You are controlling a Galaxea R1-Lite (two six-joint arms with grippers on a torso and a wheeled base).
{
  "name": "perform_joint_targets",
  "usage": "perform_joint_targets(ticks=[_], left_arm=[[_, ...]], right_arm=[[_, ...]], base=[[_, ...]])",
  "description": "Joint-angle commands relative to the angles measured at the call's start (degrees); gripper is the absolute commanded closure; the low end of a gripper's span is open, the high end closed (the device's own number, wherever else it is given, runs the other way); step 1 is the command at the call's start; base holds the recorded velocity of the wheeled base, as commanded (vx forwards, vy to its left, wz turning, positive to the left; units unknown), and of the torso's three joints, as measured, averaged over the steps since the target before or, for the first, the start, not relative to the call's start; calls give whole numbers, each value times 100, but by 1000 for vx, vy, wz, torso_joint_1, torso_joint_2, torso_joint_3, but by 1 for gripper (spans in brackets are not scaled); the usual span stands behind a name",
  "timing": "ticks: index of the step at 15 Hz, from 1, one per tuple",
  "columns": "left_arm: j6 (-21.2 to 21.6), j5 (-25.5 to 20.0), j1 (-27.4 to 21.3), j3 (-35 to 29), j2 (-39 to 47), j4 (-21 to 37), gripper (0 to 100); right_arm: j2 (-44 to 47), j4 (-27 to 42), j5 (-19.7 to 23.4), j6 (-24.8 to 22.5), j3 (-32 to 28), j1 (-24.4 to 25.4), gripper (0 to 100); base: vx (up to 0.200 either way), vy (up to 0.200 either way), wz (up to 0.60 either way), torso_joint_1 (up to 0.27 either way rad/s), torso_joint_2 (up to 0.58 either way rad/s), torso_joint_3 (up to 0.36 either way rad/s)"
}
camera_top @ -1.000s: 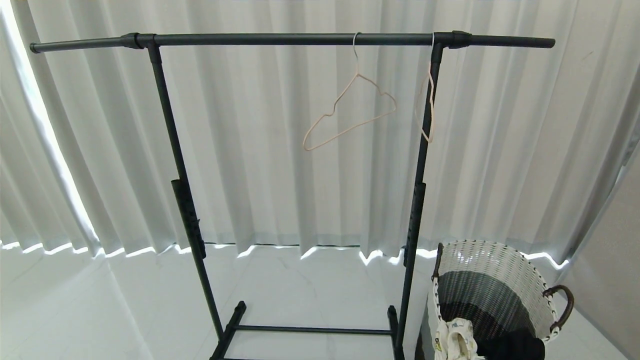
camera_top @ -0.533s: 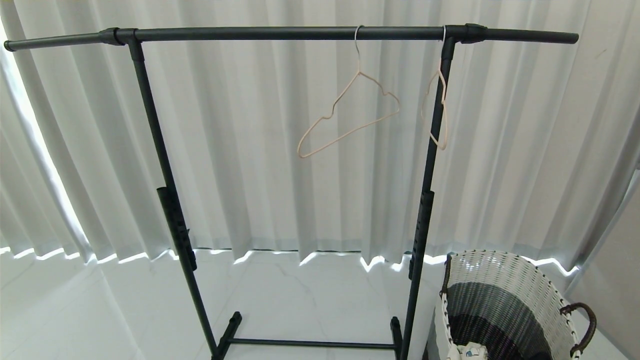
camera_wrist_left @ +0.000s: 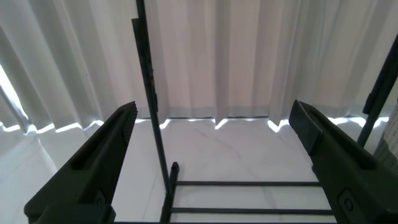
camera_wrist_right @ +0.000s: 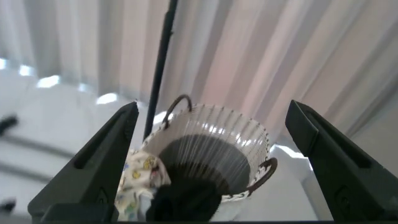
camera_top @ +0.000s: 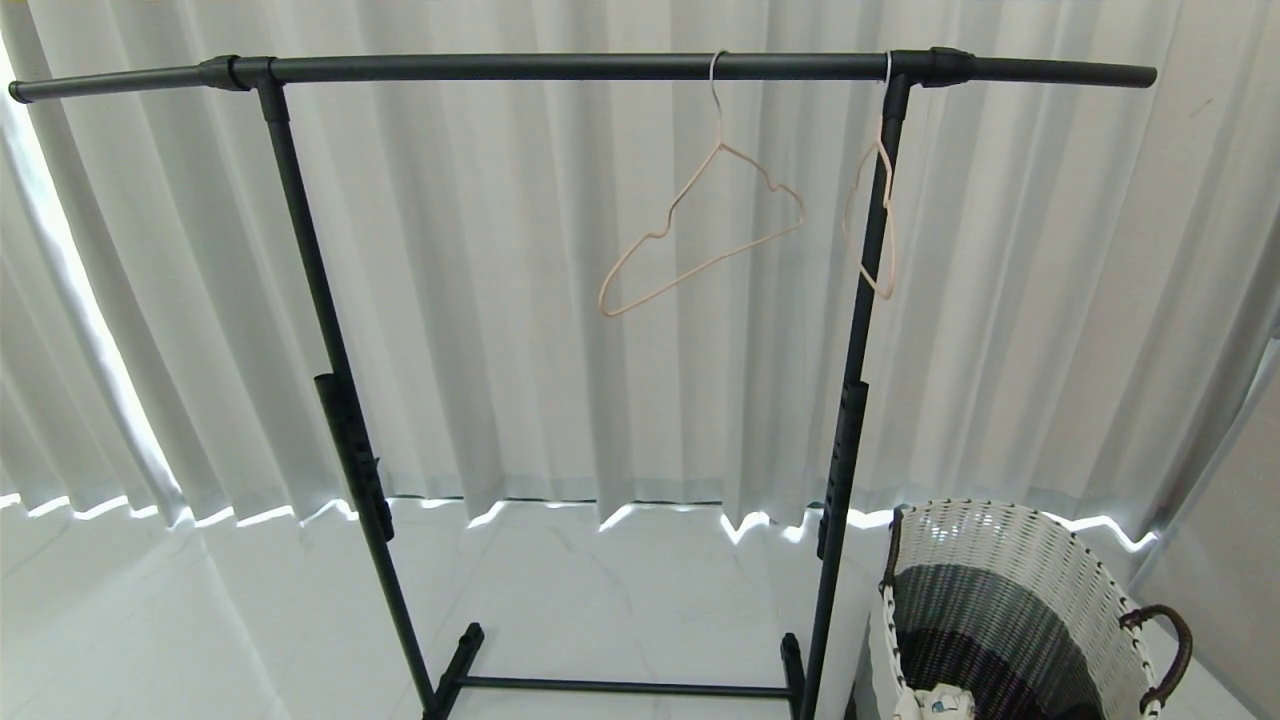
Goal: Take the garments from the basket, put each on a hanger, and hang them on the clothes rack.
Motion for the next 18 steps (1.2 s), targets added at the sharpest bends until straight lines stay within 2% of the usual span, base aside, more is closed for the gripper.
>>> perform_joint_targets(ticks=[1, 3, 6, 7, 8, 9, 10, 12, 14, 15, 18], left_arm=[[-3, 1, 4, 0, -2, -2, 0], [-3, 1, -5, 0, -2, -2, 0], [-12, 1, -5, 0, -2, -2, 0], [-12, 1, -5, 0, -2, -2, 0], [-12, 1, -5, 0, -2, -2, 0], [-12, 1, -5, 0, -2, -2, 0], [-12, 1, -5, 0, -2, -2, 0], [-12, 1, -5, 0, -2, -2, 0], [-12, 1, -5, 0, -2, -2, 0], [-12, 1, 4, 0, -2, -2, 0], [-12, 1, -5, 0, -2, -2, 0]], right_arm=[[3020, 486, 149, -940, -1429, 448, 0], [4681, 662, 254, -1599, -1956, 448, 0], [6281, 635, 219, -2566, -1859, 413, 0], [6562, 626, 201, -2662, -1789, 413, 0], [6852, 653, -80, -2785, -1648, 413, 0], [6993, 653, -678, -2812, -1446, 422, 0], [7037, 635, -950, -2821, -1253, 422, 0], [7248, 556, -976, -2821, -831, 422, 0], [7415, 292, -985, -2829, -576, 439, 0], [7713, -323, -1003, -3084, -180, 466, 0], [8461, -1624, -1082, -3286, 162, 466, 0]], base=[[0, 0, 0, 0, 0, 0], [0, 0, 0, 0, 0, 0], [0, 0, 0, 0, 0, 0], [0, 0, 0, 0, 0, 0], [0, 0, 0, 0, 0, 0], [0, 0, 0, 0, 0, 0], [0, 0, 0, 0, 0, 0], [0, 0, 0, 0, 0, 0], [0, 0, 0, 0, 0, 0], [0, 0, 0, 0, 0, 0], [0, 0, 0, 0, 0, 0]])
